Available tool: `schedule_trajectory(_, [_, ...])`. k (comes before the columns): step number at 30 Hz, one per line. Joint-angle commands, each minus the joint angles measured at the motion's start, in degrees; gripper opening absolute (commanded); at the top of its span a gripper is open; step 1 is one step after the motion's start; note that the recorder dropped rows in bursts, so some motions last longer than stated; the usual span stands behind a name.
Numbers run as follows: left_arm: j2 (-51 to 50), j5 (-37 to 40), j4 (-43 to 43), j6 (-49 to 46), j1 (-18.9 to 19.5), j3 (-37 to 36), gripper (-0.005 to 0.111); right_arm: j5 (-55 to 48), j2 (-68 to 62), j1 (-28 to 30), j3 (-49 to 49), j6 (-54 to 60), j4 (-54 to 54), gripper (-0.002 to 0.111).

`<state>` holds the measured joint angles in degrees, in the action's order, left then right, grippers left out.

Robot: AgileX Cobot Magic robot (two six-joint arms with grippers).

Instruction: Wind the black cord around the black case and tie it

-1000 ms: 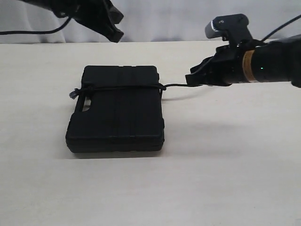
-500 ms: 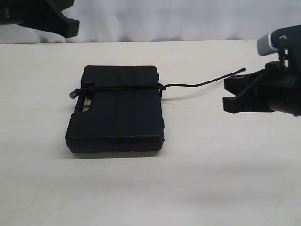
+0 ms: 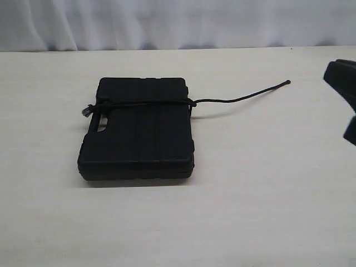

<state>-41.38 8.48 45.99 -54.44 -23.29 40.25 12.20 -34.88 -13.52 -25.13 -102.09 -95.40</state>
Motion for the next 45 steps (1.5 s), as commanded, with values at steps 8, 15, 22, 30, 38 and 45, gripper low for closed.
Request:
schedule_trajectory(8, [14.65,7.30,1.24,0.32,-0.06,-2.17,0.000,4.20,16.85,0.08,3.97,-0.76,0.42,0.004])
schedule_trajectory(15, [23.37,10.15,1.24,0.32,-0.06,-2.17,0.000,8.78,24.23,0.08,3.95,-0.76,0.42,0.004])
schedule_trajectory(22, [29.49,14.79,-0.10,0.32,-0.06,-2.17,0.000,8.94,28.26,0.08,3.95,-4.08,0.05,0.004])
schedule_trajectory(30, [33.12,15.85,-0.20,0.32,-0.06,-2.17,0.000,8.94,28.70,0.08,3.95,-4.20,0.05,0.004])
schedule_trajectory(38, [33.12,16.42,-0.11,0.32,-0.06,-2.17,0.000,8.94,28.70,0.08,3.95,-4.20,0.05,0.004])
schedule_trajectory(45, [33.12,16.42,-0.11,0.32,-0.06,-2.17,0.000,8.94,28.70,0.08,3.95,-4.20,0.05,0.004])
